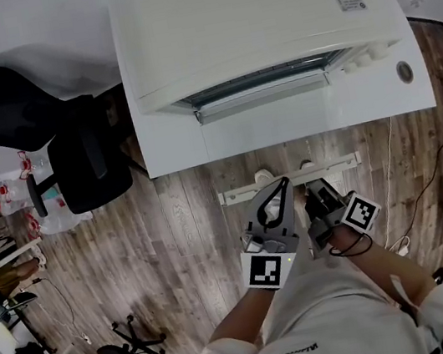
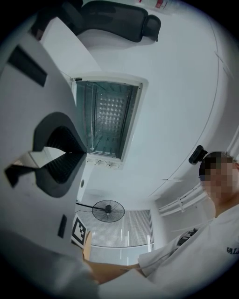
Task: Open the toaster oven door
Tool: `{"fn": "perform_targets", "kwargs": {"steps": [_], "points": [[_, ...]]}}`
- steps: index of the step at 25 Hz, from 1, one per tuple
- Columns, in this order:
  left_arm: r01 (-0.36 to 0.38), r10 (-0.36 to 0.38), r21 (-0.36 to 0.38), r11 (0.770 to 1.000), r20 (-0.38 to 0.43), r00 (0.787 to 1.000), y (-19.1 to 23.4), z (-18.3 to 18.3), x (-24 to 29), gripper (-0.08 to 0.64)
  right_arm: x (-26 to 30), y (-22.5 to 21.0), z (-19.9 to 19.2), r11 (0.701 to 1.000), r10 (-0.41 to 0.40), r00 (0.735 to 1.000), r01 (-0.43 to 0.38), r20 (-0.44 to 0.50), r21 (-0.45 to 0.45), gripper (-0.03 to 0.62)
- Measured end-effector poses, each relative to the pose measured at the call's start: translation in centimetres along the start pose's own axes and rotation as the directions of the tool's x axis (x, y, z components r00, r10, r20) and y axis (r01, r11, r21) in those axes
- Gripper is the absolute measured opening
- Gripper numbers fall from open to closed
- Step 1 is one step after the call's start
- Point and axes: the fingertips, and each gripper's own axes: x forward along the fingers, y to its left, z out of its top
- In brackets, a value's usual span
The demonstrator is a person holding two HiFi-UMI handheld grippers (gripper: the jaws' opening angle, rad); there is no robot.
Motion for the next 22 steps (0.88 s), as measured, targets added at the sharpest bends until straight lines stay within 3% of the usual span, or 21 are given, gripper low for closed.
{"fn": "perform_targets", "kwargs": {"steps": [11, 22], "points": [[-0.049, 0.05, -0.039, 0.998, 0.028, 0.998, 0.5, -1.1, -0.9, 0.006, 0.5, -2.4, -0.5, 1.0, 0.0, 1.0, 0.0, -0.013, 0.015, 0.106], [-0.047, 0.049, -0.049, 0.998, 0.036, 0.998, 0.7, -2.7, -0.9, 0.006, 0.8, -4.0, -0.7, 0.999, 0.015, 1.0, -0.016, 0.013, 0.04, 0.103]]}}
